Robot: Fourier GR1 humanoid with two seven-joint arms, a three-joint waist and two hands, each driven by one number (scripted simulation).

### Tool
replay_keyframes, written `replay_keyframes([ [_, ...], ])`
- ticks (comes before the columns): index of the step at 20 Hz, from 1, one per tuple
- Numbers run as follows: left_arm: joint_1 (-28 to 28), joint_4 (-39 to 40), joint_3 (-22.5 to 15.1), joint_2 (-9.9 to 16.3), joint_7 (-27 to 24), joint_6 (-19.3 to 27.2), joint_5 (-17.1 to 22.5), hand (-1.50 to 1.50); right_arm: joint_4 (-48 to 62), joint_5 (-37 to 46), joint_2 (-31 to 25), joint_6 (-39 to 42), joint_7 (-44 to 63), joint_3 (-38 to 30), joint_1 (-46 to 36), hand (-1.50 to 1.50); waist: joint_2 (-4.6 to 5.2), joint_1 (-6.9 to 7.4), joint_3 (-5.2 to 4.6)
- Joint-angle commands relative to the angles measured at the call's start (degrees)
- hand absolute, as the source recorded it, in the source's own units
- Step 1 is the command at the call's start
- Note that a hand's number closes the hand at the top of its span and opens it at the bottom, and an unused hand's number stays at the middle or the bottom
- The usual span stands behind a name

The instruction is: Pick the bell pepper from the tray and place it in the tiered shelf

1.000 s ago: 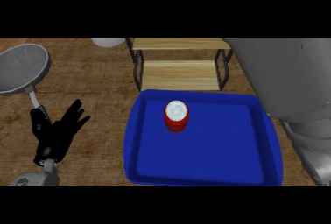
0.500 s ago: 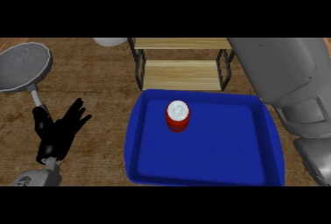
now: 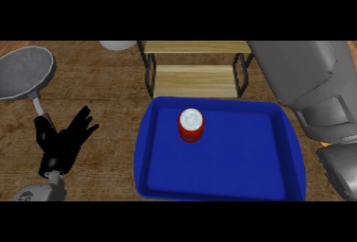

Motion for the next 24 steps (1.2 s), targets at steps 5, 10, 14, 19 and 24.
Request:
replay_keyframes([
  [5,3.1,-0.2,-1.6,-2.1,1.5,1.5,-1.5,0.0,1.5,-0.2,1.2,-3.9,1.8,-2.6,-0.7,1.5,-0.01,-0.21,-0.29],
  [10,3.8,0.6,-0.2,-0.6,-0.8,-0.2,-1.3,0.0,0.5,-3.2,0.6,-10.3,2.4,-7.6,-0.8,-1.5,0.04,-0.19,-0.3],
  [14,1.7,-0.3,0.2,-0.1,2.9,-0.6,-0.2,0.0,-1.0,-7.8,1.1,-12.0,1.5,-12.1,-2.0,-1.5,-0.02,-0.25,-0.26],
  [19,1.6,-1.6,0.6,-0.1,3.4,0.2,-0.5,0.0,-0.4,-12.1,0.5,-16.6,0.4,-17.5,-4.1,-1.5,0.18,0.36,-0.28],
  [24,1.8,-0.6,0.4,-1.0,2.3,0.3,-1.1,0.0,-2.4,-12.6,-3.5,-21.3,0.1,-19.8,-2.8,-1.5,0.03,-0.42,-0.3],
])
